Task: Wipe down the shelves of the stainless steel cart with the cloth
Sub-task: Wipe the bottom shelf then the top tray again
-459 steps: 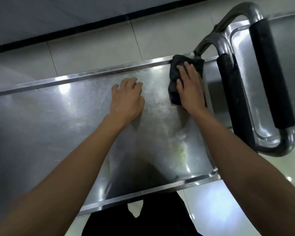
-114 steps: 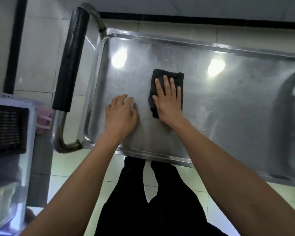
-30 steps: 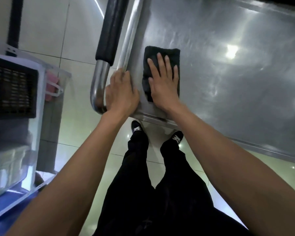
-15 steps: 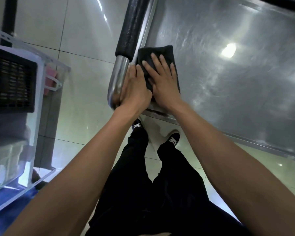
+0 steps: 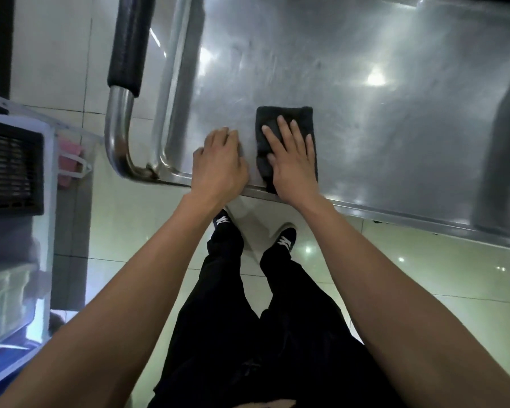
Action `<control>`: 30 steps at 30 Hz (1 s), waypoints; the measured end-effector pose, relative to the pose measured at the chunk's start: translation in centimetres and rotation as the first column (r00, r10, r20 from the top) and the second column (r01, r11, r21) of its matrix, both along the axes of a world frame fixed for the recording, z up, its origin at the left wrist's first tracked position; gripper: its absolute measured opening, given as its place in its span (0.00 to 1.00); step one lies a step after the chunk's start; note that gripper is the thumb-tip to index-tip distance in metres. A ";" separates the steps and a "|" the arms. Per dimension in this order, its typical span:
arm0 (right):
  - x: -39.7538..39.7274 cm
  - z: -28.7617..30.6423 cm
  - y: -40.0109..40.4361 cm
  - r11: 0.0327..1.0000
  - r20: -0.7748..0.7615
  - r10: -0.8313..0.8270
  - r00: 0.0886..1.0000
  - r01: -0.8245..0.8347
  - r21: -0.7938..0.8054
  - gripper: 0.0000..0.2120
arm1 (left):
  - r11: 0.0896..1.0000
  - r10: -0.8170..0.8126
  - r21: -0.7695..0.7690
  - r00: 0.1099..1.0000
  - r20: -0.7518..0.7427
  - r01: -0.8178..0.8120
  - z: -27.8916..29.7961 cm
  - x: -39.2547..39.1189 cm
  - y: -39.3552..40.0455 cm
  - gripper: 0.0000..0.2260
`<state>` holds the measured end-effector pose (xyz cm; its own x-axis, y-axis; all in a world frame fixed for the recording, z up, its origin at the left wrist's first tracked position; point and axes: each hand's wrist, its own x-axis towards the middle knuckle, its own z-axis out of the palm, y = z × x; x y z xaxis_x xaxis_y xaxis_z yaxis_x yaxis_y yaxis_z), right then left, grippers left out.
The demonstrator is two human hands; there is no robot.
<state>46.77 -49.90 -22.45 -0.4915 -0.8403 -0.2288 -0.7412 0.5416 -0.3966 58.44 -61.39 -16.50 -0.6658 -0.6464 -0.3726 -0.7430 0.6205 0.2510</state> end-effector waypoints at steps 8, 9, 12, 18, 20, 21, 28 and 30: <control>-6.6 0.0 9.9 0.983 -0.042 -0.175 0.984 0.177 0.051 0.26 | 0.993 -0.102 0.055 0.995 -0.006 0.102 0.2 -3.9 7.0 0.22; -6.8 0.0 10.5 0.984 -0.041 -0.169 0.985 0.170 0.047 0.26 | 0.993 -0.104 0.051 0.995 -0.014 0.104 0.2 -4.1 7.7 0.21; -6.5 0.1 11.4 0.987 -0.050 -0.157 0.986 0.159 0.033 0.26 | 0.990 -0.130 0.047 0.991 -0.017 0.131 0.5 -4.2 8.9 0.19; -4.0 -0.2 12.9 0.986 -0.081 -0.159 0.984 0.162 0.030 0.25 | 0.994 -0.097 0.053 0.995 -0.036 0.099 0.5 -2.0 8.3 0.18; -3.1 -0.1 11.9 0.987 -0.084 -0.150 0.985 0.154 0.042 0.26 | 0.995 -0.079 0.055 0.996 -0.036 0.081 0.6 -0.9 7.5 0.17; -2.6 0.0 11.1 0.989 -0.073 -0.139 0.988 0.142 0.048 0.26 | 0.996 -0.071 0.055 0.997 -0.040 0.073 0.7 -0.3 7.1 0.17; 2.7 0.7 2.5 0.999 0.062 0.040 0.997 -0.042 0.026 0.32 | 1.000 0.018 0.004 0.995 -0.100 -0.018 -0.1 5.1 2.6 0.18; 4.4 0.6 -0.1 0.997 0.075 0.068 0.995 -0.070 0.023 0.32 | 0.999 0.051 -0.002 0.994 -0.098 -0.052 -0.5 7.1 1.2 0.19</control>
<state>51.21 -49.98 -21.88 -0.4138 -0.8647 -0.2847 -0.7461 0.5013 -0.4383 65.50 -60.23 -17.01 -0.6646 -0.6825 -0.3041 -0.7460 0.5832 0.3215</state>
